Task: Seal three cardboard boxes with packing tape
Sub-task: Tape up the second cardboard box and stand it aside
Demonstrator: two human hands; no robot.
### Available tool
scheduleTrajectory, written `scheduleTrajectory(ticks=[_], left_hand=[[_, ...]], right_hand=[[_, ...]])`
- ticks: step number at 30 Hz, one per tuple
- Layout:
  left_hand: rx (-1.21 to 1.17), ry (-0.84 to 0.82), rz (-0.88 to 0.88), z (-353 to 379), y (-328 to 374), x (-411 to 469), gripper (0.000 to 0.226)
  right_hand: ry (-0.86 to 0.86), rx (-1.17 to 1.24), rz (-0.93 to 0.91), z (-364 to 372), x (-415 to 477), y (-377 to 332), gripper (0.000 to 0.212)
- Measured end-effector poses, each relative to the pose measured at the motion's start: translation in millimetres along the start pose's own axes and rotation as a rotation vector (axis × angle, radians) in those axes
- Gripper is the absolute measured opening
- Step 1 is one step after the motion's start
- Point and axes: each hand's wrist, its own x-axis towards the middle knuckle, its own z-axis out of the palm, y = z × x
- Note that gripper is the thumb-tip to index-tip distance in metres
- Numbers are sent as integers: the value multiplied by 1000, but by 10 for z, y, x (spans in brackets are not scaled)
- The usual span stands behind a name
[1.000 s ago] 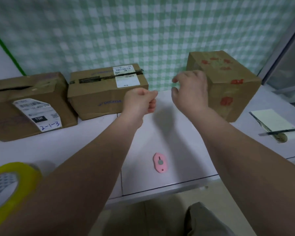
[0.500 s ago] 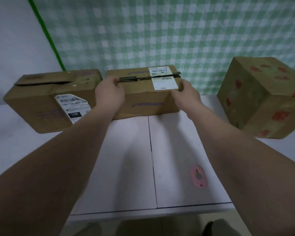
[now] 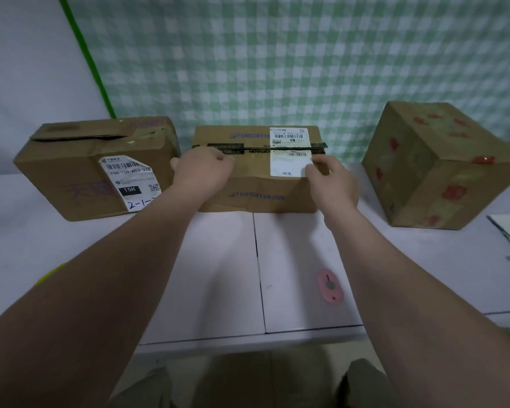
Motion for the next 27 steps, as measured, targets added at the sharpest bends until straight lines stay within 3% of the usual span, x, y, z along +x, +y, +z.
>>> scheduleTrajectory(ticks=[6,9,13,17,23,25,27], left_hand=[[-225,24,-25,-157,-42,-631,28],[-176,77,3,-88,-192,-849,24],[-284,-21,-54,-48,-278,-819,43],[-281,-62,-151,-77,-263,-700,36],[-692,-120,-296,-117,-297,-662,60],[-758,-93,-314,-170,-327,-689,69],[-861,-97,-336,-242,-339,-736,59]], right_hand=[[66,-55,-17,-375,-396,130,34],[14,-27,-20,-437,-548,272,36],[-59,7,17,-448,-514,283,39],[-143,50,95,-457,-436,237,40],[-209,252,185,-458,-423,168,39],[-194,337,159,-499,-441,191,48],[-197,416,112,-547,-480,207,63]])
